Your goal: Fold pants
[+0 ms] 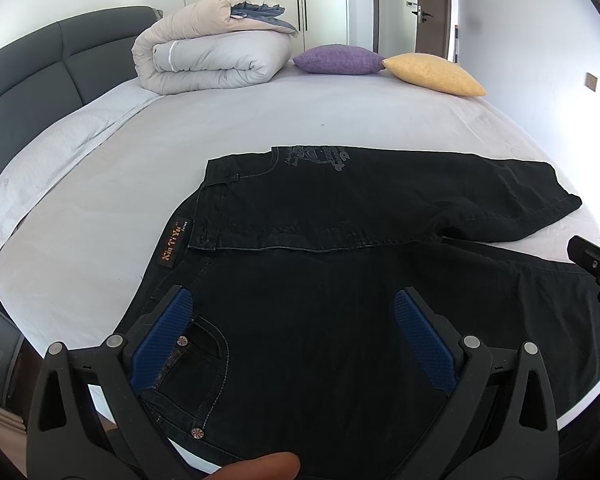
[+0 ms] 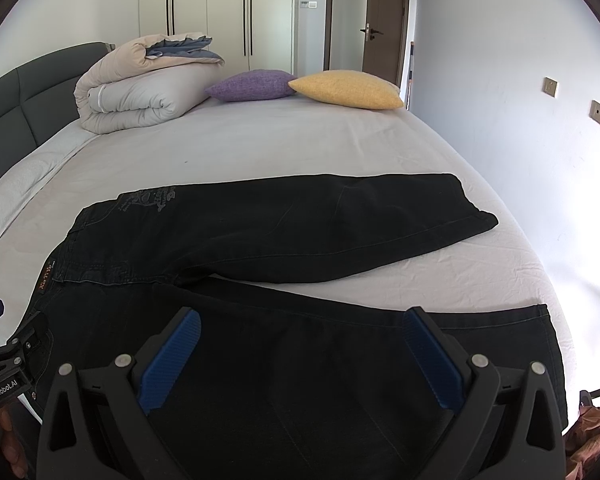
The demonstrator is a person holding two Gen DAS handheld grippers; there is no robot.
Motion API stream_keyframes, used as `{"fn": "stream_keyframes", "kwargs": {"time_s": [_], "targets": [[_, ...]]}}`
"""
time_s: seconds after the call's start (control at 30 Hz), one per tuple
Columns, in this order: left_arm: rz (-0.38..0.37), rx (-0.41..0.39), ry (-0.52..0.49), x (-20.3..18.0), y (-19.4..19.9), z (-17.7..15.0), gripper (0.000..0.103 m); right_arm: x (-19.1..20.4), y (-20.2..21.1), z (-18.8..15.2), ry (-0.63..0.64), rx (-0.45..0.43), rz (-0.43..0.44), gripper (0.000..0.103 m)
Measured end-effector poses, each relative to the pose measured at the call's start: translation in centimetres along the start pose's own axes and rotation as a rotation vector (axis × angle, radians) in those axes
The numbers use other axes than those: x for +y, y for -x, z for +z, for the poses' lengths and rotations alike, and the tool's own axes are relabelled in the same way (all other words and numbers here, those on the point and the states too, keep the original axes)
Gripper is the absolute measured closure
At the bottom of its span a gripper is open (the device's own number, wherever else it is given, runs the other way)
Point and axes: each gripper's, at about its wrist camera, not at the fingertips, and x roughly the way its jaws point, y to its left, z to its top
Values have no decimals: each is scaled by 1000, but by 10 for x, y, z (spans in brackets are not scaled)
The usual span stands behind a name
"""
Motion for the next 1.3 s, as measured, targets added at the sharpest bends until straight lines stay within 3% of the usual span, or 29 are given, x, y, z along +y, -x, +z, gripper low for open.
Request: {"fn": "stream_keyframes", "kwargs": {"time_s": [0.63, 0.73, 0.8, 0.87, 0.9, 1.03, 1.1, 1.17, 1.3], "targets": [[15, -3, -7, 3, -3, 7, 0, 6, -15, -4, 18, 29, 13, 0], [-8, 10, -12, 7, -9, 13, 0, 7, -20, -2, 31, 35, 30, 0], [-73, 35, -15, 13, -17, 19, 0, 7, -23, 1, 48, 35, 58, 0], [-156, 52, 2, 22, -27, 27, 0, 8, -25, 8, 71, 26, 98, 0], [-162, 52, 6, 26, -31, 30, 0, 7, -27, 13, 79, 25, 123, 0], [-84, 33, -27, 37, -48, 43, 0, 4, -42, 40, 125, 42, 200, 0], [-63, 75, -51, 45, -66, 56, 0, 1, -51, 53, 149, 39, 220, 0], [-60, 120, -36, 58, -89, 73, 0, -4, -62, 67, 158, 47, 237, 0], [-101, 97, 15, 90, -129, 117, 0, -17, -91, 96, 168, 85, 297, 0]]}}
